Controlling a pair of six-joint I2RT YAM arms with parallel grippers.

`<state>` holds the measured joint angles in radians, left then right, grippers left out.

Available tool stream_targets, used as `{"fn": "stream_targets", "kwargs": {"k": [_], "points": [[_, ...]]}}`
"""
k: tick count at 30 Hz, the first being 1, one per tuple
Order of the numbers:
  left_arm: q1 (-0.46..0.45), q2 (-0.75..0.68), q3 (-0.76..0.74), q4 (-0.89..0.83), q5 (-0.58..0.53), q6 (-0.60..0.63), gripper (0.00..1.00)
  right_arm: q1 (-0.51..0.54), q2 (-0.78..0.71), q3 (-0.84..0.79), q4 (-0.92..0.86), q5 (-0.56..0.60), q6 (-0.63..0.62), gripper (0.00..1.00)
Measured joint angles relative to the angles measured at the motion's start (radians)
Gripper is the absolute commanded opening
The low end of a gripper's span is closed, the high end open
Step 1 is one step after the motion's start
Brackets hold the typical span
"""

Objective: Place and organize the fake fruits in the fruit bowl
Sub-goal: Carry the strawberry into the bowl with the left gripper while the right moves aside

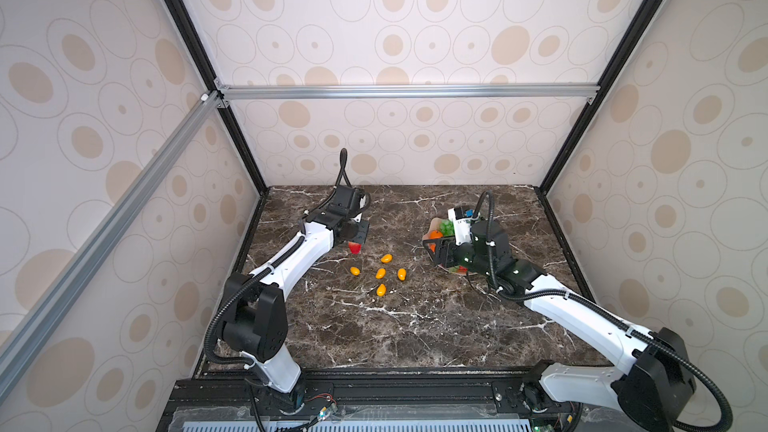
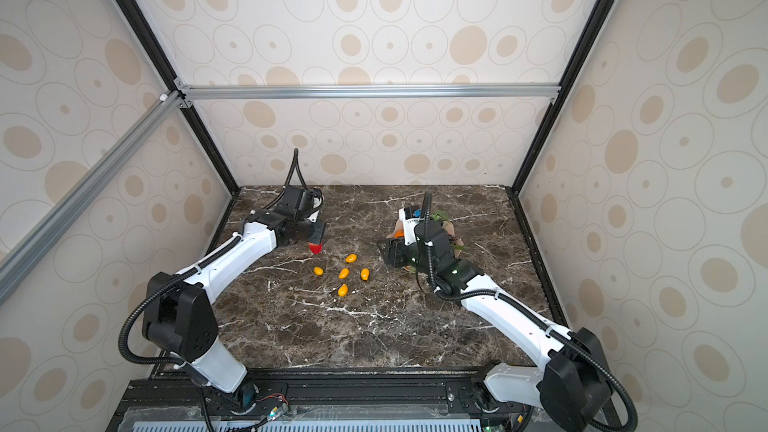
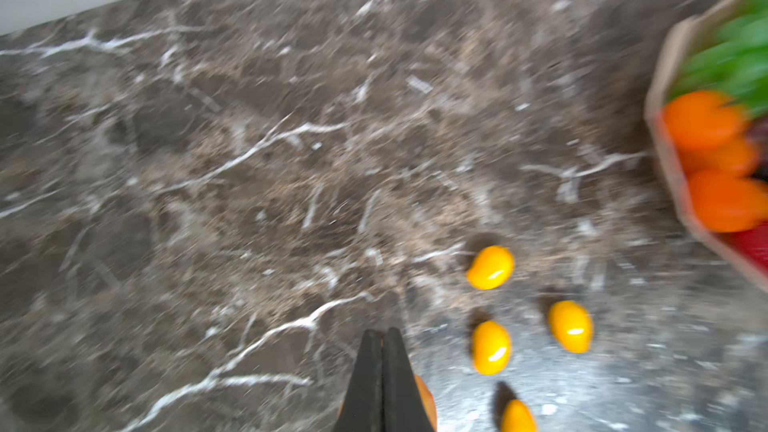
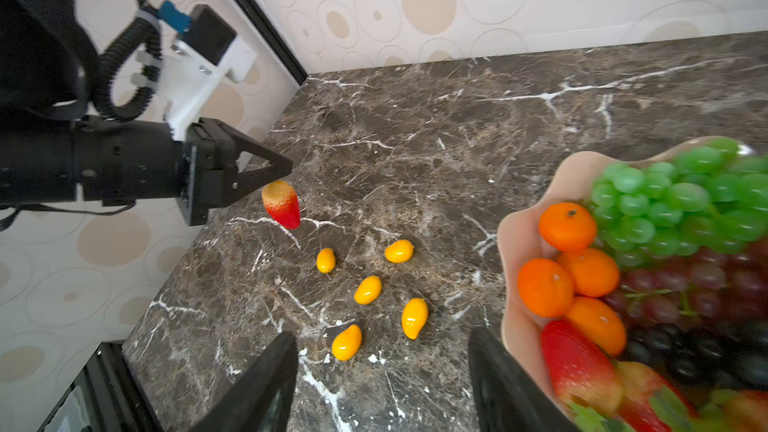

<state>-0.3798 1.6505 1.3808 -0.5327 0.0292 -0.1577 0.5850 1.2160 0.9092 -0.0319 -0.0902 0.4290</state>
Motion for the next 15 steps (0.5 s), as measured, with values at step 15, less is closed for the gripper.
{"fn": "stream_targets", "kwargs": {"k": [15], "points": [[-0.220,0.124,0.062,0.332,0.360,-0.211,0.00,-0.234,-0.180,-0.081,-0.198,0.088,0.017,0.67]]}}
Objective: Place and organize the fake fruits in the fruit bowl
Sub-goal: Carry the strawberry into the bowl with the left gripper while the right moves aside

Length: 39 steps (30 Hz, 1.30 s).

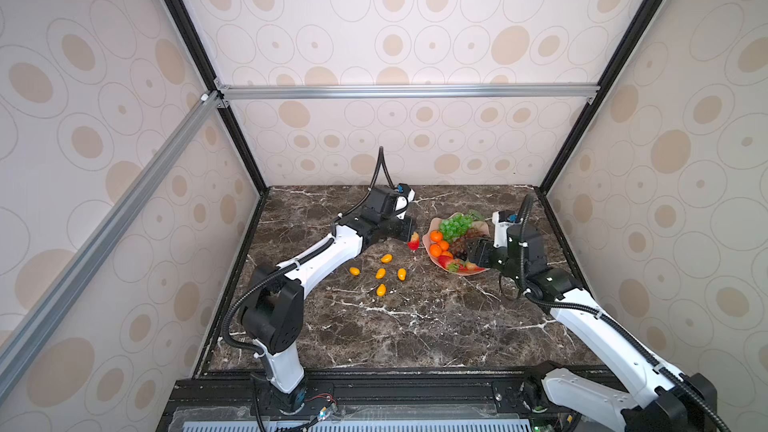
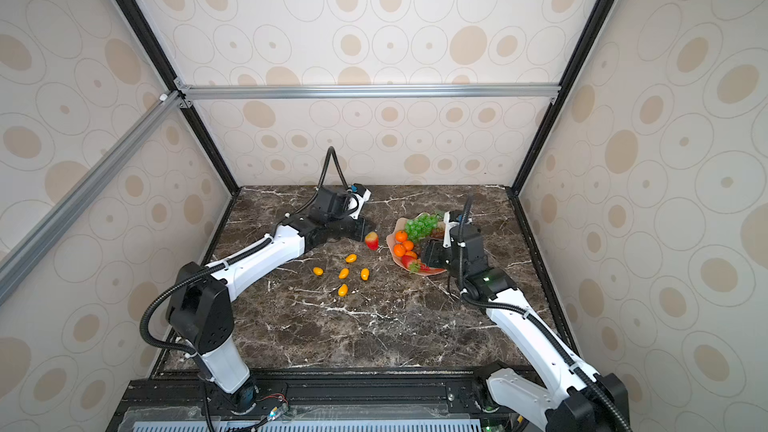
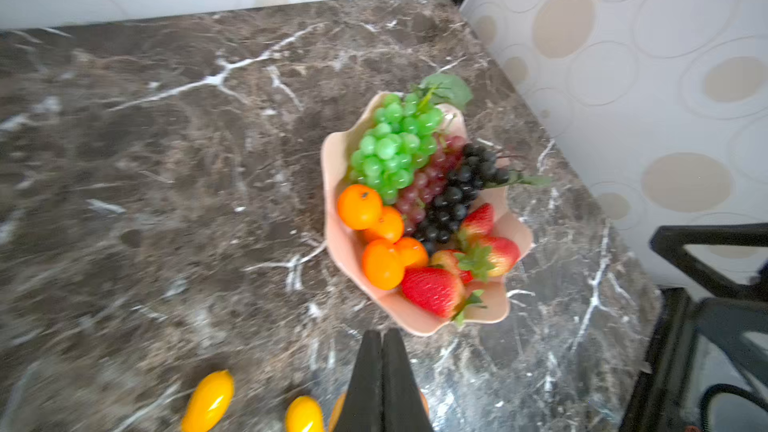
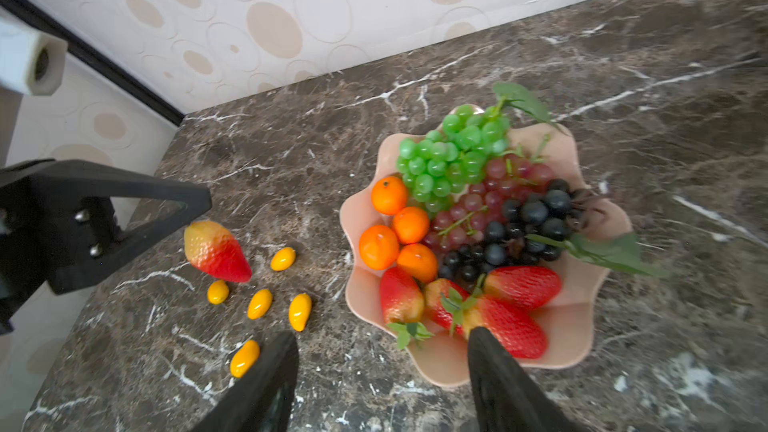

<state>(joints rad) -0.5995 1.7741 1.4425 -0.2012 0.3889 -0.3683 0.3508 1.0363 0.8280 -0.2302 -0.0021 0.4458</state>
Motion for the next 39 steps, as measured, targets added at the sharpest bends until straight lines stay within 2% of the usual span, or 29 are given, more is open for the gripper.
{"fn": "stream_targets", "kwargs": {"k": [4,8,15,27,39], "points": [[-0.051,0.055,0.000,0.117,0.057,-0.068,0.00,-0.048,-0.045,-0.008,-0.047,0.011,-0.001,0.67],[-0.110,0.112,0.006,0.218,0.067,-0.124,0.00,-0.094,-0.073,-0.009,-0.085,0.022,-0.002,0.67],[-0.190,0.258,0.126,0.303,0.080,-0.181,0.00,-0.176,-0.081,-0.009,-0.165,0.028,-0.001,0.69],[-0.207,0.435,0.296,0.328,0.113,-0.230,0.00,-0.239,-0.071,-0.009,-0.209,-0.021,0.000,0.69],[-0.204,0.465,0.321,0.282,0.077,-0.236,0.00,-0.245,-0.050,-0.009,-0.212,-0.037,0.003,0.69]]}}
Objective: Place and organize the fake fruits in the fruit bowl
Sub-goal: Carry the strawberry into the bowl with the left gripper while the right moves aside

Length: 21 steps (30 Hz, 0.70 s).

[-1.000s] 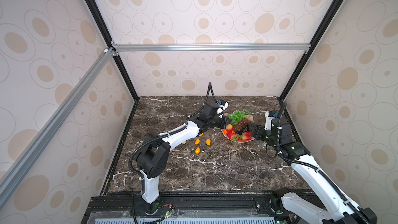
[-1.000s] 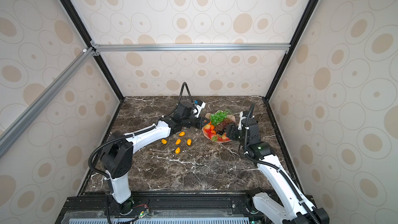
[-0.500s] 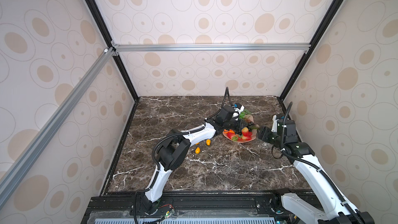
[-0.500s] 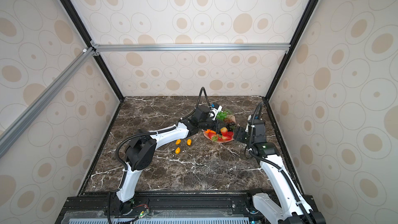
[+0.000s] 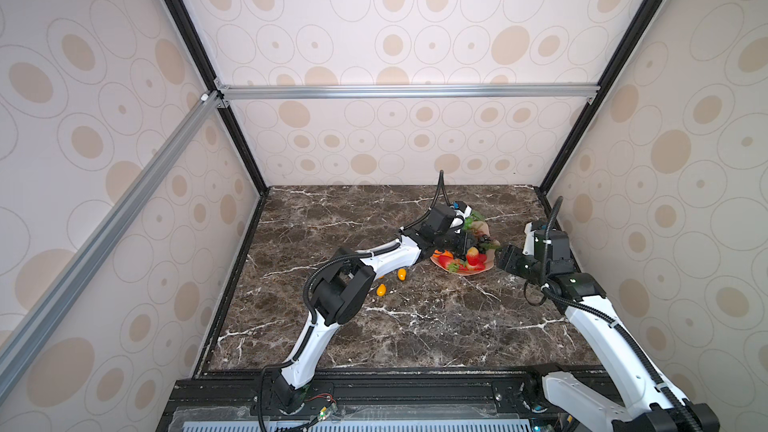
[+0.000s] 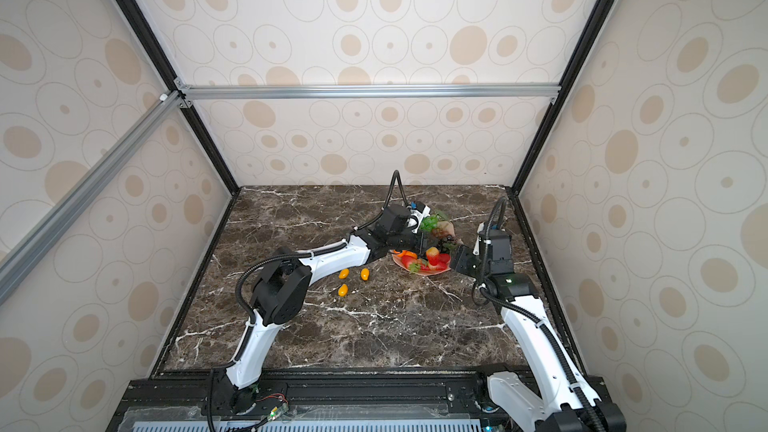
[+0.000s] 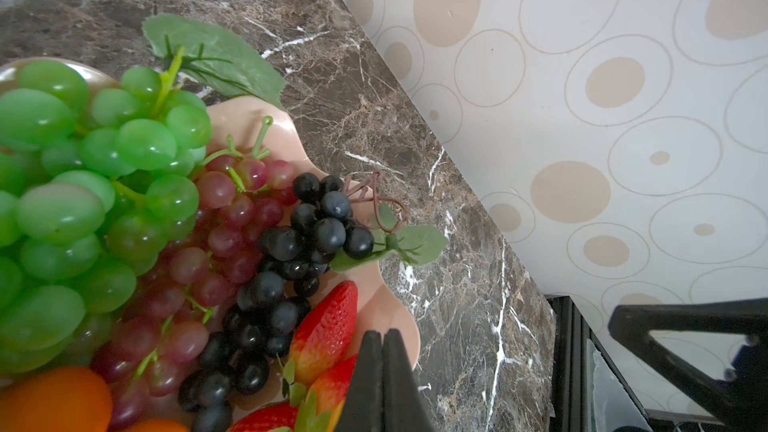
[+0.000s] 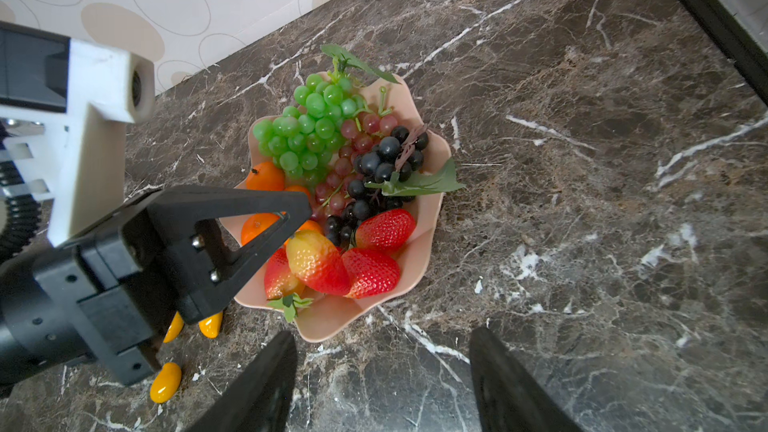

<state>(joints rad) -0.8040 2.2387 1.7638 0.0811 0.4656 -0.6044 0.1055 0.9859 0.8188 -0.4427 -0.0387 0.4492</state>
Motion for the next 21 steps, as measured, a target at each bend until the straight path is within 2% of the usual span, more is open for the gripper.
{"fn": "stream_targets", "kwargs": {"k": [7,21], "points": [[0.012,0.000,0.005,-0.032,-0.009,0.012,0.00,0.000,0.003,0.000,0.000,-0.012,0.000,0.69],[0.023,0.002,0.054,-0.223,-0.065,0.088,0.00,0.000,0.026,0.000,0.001,-0.036,0.011,0.69]]}}
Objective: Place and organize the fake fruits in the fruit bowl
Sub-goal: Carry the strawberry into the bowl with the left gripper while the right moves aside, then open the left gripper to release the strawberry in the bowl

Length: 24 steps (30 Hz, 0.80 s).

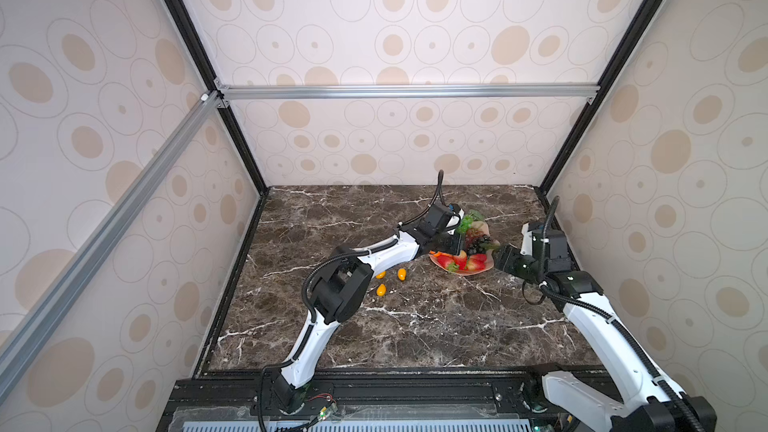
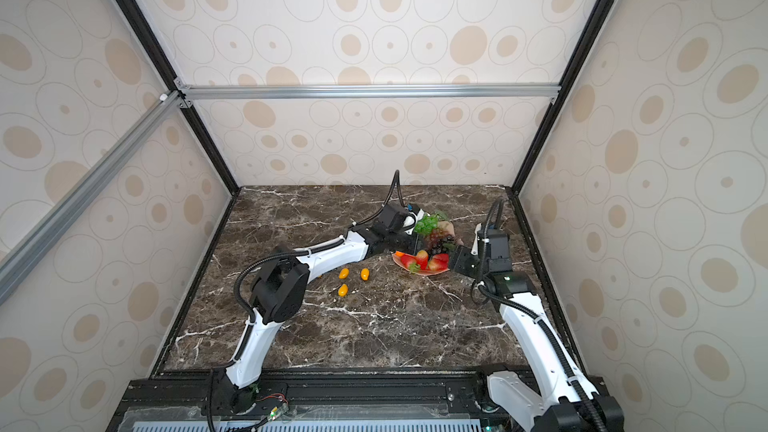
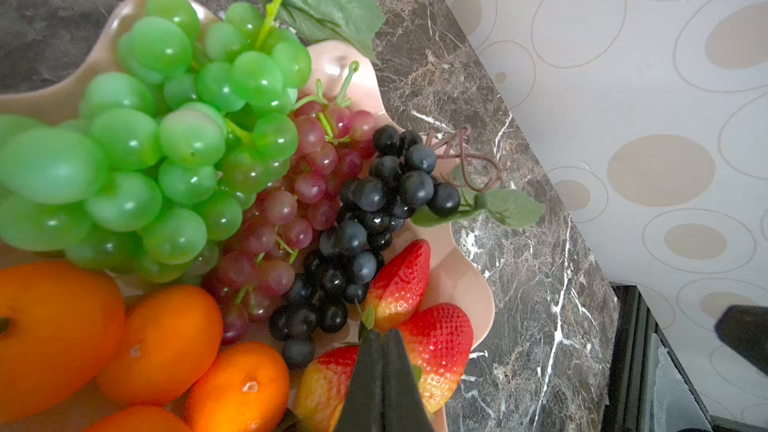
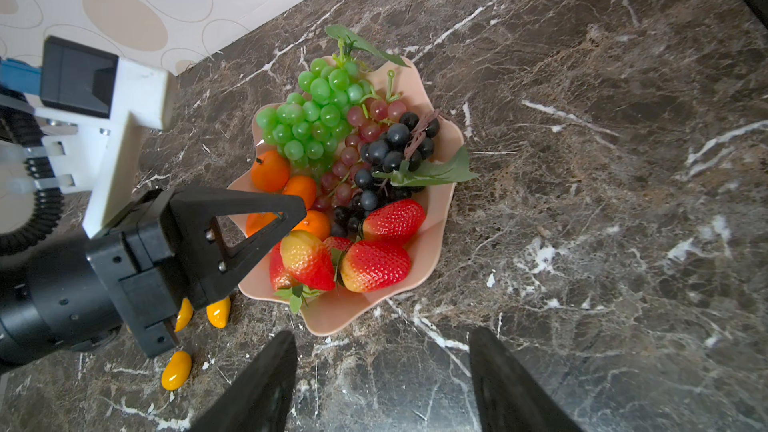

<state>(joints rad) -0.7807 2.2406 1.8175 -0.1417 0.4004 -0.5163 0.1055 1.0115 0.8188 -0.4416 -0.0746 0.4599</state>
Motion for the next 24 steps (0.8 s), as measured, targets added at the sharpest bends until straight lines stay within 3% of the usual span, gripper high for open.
{"fn": "stream_targets", "kwargs": {"k": [13,24], "points": [[0.000,0.087,0.086,-0.032,-0.002,0.011,0.05,0.000,0.011,0.000,0.000,-0.004,0.000,0.69],[0.000,0.101,0.090,-0.057,-0.002,0.017,0.29,0.000,0.012,0.000,0.000,-0.005,-0.001,0.69]]}}
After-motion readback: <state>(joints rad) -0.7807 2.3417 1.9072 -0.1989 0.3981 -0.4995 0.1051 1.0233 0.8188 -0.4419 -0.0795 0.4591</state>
